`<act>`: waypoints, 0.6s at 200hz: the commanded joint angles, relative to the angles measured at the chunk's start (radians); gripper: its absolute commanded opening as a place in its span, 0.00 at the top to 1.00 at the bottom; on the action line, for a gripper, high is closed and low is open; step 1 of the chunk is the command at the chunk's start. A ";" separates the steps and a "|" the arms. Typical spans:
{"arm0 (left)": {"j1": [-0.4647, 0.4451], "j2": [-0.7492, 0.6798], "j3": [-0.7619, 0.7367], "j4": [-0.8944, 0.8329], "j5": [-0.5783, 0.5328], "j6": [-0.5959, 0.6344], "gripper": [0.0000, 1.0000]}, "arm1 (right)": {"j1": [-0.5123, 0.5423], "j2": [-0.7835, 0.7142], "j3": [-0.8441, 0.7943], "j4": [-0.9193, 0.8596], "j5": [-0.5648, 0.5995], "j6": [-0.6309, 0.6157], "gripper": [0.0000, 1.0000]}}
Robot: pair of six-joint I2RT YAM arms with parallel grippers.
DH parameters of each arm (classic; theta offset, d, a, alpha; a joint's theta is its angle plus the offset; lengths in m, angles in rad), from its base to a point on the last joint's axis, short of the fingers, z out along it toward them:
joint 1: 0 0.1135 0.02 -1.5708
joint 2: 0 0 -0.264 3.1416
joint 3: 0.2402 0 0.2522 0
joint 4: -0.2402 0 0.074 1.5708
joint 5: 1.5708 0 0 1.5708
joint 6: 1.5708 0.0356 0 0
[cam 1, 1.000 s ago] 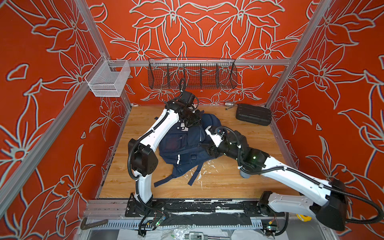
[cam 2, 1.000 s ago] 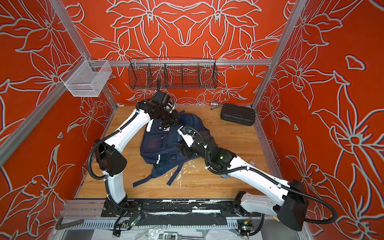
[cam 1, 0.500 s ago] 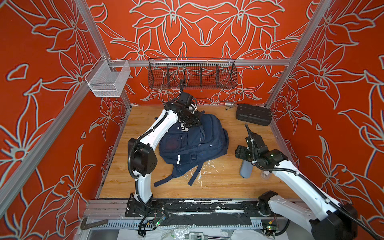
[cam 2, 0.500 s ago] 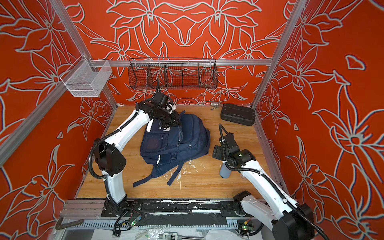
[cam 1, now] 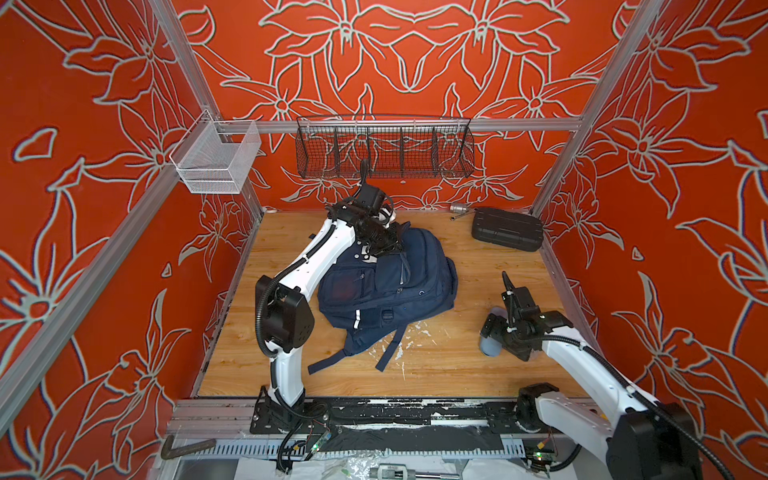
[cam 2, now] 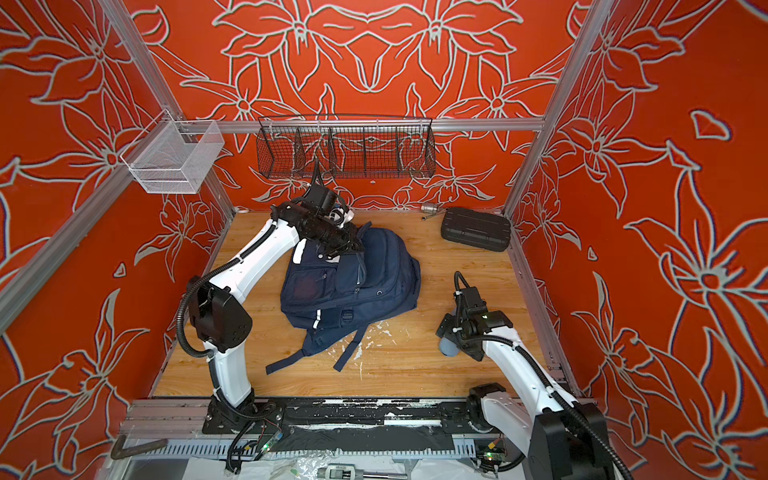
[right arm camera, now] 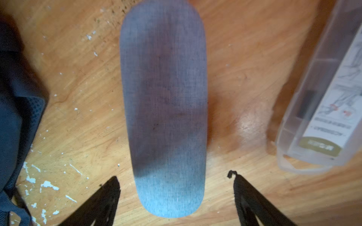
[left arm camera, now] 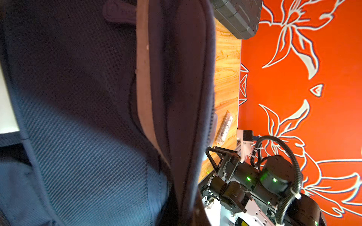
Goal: Pack the student bag
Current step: 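Release the zipper and grasp the grey fabric glasses case with right gripper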
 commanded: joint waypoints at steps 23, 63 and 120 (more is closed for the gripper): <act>-0.013 -0.053 -0.021 0.019 0.071 0.019 1.00 | -0.010 0.006 -0.054 0.099 -0.027 -0.019 0.15; -0.027 -0.056 -0.032 0.016 0.063 0.013 1.00 | -0.011 0.033 -0.070 0.138 -0.023 -0.061 0.26; -0.039 -0.067 -0.031 0.001 0.059 0.021 1.00 | -0.011 0.074 0.022 0.089 -0.012 -0.149 0.53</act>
